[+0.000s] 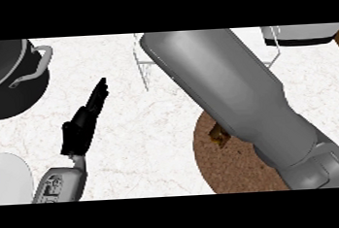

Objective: Pick the tomato from the placemat and place it in the tiered shelf

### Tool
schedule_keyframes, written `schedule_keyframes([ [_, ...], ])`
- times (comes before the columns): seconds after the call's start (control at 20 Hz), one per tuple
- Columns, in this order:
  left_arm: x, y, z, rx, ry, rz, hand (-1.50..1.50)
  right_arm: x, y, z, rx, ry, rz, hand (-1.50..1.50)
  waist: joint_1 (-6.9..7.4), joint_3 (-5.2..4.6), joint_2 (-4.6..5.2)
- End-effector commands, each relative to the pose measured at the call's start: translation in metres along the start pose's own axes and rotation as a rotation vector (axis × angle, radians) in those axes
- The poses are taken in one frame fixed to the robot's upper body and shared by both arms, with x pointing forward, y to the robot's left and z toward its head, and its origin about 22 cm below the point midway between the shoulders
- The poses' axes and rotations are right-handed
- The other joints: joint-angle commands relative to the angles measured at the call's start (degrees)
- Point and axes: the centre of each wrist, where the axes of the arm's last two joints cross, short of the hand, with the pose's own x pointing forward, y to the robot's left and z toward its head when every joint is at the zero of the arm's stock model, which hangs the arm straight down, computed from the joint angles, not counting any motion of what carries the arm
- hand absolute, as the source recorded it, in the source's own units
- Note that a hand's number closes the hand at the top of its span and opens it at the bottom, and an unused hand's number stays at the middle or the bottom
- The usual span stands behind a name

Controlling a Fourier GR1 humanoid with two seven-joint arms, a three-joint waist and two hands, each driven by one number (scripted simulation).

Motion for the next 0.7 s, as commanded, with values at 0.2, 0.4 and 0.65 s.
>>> schedule_keyframes([
  [0.2,0.008,-0.007,-0.001,-0.009,-0.004,0.015,0.00,-0.029,0.042,-0.006,-0.049,0.133,-0.090,1.50,0.08,0.05,0.16],
  [0.4,0.000,-0.002,-0.009,-0.006,-0.015,0.001,0.00,-0.025,0.020,-0.020,-0.098,0.157,-0.349,1.50,0.33,0.01,0.50],
  [0.65,-0.002,0.000,0.003,-0.009,-0.018,0.002,0.00,-0.048,0.042,-0.034,-0.103,0.166,-0.346,1.50,0.41,0.03,0.20],
])
